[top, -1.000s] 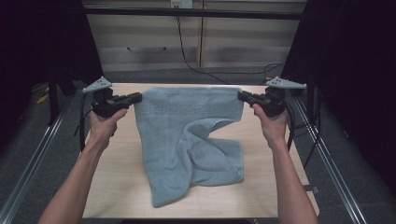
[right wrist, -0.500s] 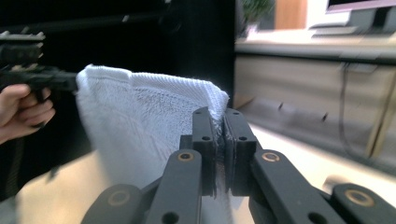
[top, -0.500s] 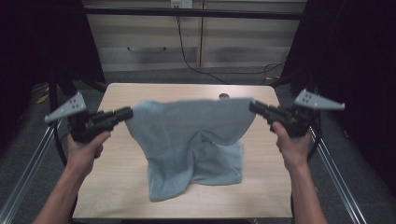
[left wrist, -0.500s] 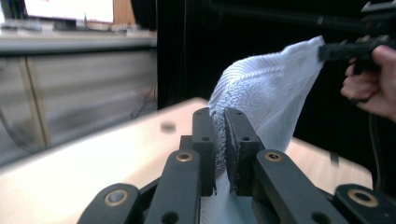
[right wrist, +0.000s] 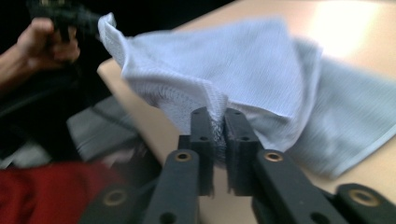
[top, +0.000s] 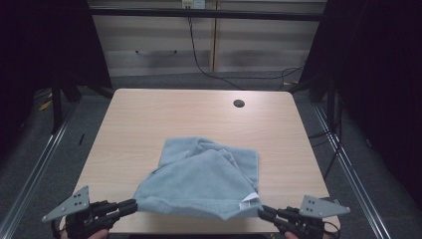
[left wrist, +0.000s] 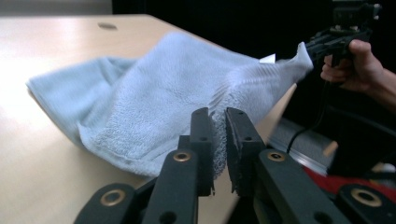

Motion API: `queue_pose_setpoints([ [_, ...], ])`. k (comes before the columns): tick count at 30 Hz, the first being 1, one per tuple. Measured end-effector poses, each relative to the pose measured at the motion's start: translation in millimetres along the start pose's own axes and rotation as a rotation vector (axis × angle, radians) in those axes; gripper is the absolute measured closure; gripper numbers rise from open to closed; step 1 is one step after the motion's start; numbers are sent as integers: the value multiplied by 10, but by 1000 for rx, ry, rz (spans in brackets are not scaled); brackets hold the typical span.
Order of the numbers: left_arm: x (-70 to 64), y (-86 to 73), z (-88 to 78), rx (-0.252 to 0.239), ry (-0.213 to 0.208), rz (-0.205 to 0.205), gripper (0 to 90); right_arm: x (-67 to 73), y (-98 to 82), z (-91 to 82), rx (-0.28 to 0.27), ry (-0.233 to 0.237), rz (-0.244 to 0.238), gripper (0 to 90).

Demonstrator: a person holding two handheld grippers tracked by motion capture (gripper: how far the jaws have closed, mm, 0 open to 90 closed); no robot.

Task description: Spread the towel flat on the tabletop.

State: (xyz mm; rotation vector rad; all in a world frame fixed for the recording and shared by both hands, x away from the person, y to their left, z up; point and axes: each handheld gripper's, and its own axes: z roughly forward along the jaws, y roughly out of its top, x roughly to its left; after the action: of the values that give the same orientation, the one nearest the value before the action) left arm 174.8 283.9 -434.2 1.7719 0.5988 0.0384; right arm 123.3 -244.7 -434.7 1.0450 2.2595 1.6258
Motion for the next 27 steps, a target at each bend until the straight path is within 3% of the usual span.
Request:
queue_pose_setpoints([
  [2, 6, -26, -28, -15, -6, 4, 755, 33, -72, -8, -4, 1, 17, 683],
  [4, 110, -10, -18, -22, 5, -24, 641, -14, -60, -16, -48, 4, 29, 600],
  [6, 284, 39, 82, 8, 16, -30, 619, -112, 4, 37, -50, 12, 47, 572],
  [7, 377, 60, 167, 38, 41, -26, 599, -173, 45, 101, -33, -7, 35, 556],
  [9, 598, 102, 360, 89, 67, -39, 540, -319, 120, 258, -4, -11, 38, 539],
  [12, 907, 176, 656, 146, 107, -71, 452, -627, 264, 636, 56, -38, 38, 540],
  [14, 1074, 220, 825, 198, 126, -86, 410, -790, 354, 865, 98, -73, 14, 564],
  [15, 1148, 226, 888, 206, 154, -90, 415, -954, 435, 1059, 112, -79, 29, 573],
  [16, 1196, 219, 928, 191, 178, -101, 415, -954, 435, 1059, 112, -79, 29, 573],
  [17, 1260, 205, 981, 192, 177, -129, 418, -1000, 462, 1118, 113, -85, 32, 572],
  [19, 1315, 168, 1073, 224, 183, -140, 394, -1125, 517, 1267, 123, -99, 44, 547],
  [21, 1289, 125, 1132, 276, 169, -122, 390, -1207, 526, 1399, 147, -76, 62, 519],
  [23, 1247, 74, 1146, 298, 138, -117, 425, -1245, 496, 1508, 190, -62, 84, 506],
  [24, 1222, 66, 1138, 298, 139, -99, 540, -1241, 469, 1540, 196, -35, 90, 551],
  [25, 1185, 66, 1120, 293, 160, -76, 634, -1220, 461, 1543, 189, -30, 82, 649],
  [27, 1133, 102, 1040, 269, 127, -79, 784, -1120, 461, 1481, 140, -25, 59, 818],
])
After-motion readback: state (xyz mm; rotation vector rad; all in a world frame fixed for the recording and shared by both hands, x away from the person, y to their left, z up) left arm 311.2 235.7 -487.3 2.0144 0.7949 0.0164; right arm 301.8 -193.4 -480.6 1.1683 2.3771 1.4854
